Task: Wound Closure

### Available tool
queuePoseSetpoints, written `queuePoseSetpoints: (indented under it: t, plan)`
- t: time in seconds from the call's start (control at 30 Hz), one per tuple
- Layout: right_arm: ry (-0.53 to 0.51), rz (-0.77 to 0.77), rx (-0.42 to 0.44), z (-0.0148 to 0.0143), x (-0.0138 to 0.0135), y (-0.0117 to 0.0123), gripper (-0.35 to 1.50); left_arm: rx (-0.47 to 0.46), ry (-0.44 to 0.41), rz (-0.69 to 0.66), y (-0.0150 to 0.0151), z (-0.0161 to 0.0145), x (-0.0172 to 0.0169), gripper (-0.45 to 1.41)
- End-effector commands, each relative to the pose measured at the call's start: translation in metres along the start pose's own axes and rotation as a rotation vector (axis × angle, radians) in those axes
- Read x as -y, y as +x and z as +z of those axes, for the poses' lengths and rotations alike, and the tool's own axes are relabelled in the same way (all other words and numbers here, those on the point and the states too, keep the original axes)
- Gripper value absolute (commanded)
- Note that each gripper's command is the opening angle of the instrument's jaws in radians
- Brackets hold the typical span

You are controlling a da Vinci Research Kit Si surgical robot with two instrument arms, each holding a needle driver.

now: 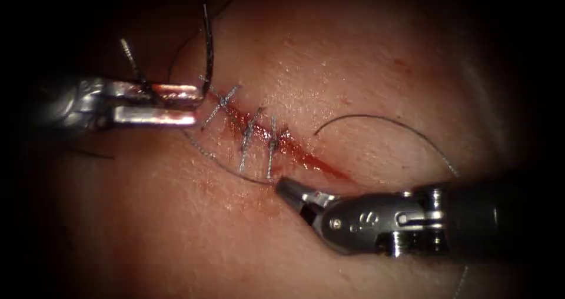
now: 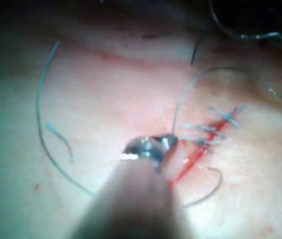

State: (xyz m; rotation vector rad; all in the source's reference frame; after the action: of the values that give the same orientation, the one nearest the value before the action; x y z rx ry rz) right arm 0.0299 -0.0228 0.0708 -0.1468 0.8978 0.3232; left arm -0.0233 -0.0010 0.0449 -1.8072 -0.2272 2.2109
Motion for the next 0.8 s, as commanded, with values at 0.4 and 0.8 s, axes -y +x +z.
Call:
queuePoseSetpoints:
  t: [0.4, 0.8]
  plan:
    - [0.059, 0.006, -0.008, -0.0116, 0.0057, 0.0039, -0.35, -0.001, -0.003, 0.009, -0.0011, 0.0009, -0.0013, -0.45]
    - [0.153, 0.003, -0.034, -0.0188, 0.0112, 0.0103, -0.35, -0.002, -0.005, 0.004, -0.0012, 0.0007, -0.0013, -0.45]
